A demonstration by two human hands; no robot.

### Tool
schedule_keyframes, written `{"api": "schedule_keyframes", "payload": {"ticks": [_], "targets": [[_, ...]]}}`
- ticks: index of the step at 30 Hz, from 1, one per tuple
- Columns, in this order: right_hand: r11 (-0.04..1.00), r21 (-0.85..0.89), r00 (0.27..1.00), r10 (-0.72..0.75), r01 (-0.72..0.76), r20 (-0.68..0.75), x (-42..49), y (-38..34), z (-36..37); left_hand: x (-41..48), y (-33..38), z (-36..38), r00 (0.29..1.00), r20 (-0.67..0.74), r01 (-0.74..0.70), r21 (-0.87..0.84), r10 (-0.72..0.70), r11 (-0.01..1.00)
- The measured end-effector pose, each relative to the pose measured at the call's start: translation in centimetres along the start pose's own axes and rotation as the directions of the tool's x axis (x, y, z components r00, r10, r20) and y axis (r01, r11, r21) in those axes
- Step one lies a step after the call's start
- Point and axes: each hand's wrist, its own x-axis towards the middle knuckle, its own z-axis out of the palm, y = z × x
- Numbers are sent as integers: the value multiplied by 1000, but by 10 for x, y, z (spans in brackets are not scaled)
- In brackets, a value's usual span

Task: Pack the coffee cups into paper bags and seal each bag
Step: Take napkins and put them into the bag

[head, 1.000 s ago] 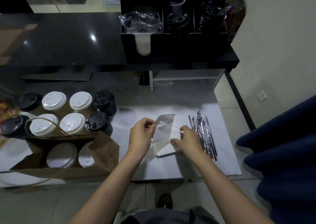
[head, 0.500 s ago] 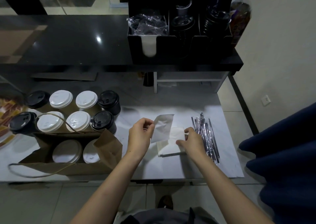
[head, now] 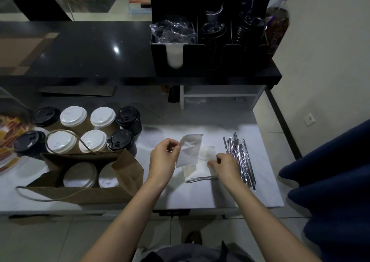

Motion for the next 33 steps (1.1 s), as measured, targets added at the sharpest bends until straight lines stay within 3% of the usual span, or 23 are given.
{"api": "schedule_keyframes", "payload": {"ticks": [12,21,24,28,33], "targets": [[994,94,997,55,-51,-47,0,7,3,-1,-1,-3,1000,-4,-9,-21,9,1000],[992,113,997,-48,56,-68,-2,10,4,1,0,-4,1000,-12,-12,-28,11,1000],[984,2,983,-177,177,-47,-3,13,9,0,-1,-5,1000,-17,-18,-33,17,999],[891,-220,913,-361,398,191,-6,11,8,0,-1,-5,999,-24,-28,-18,27,999],[799,-379,883,-396,467,252,-9,13,9,-2,0,-6,1000,-22,-18,-1,18,1000]]}}
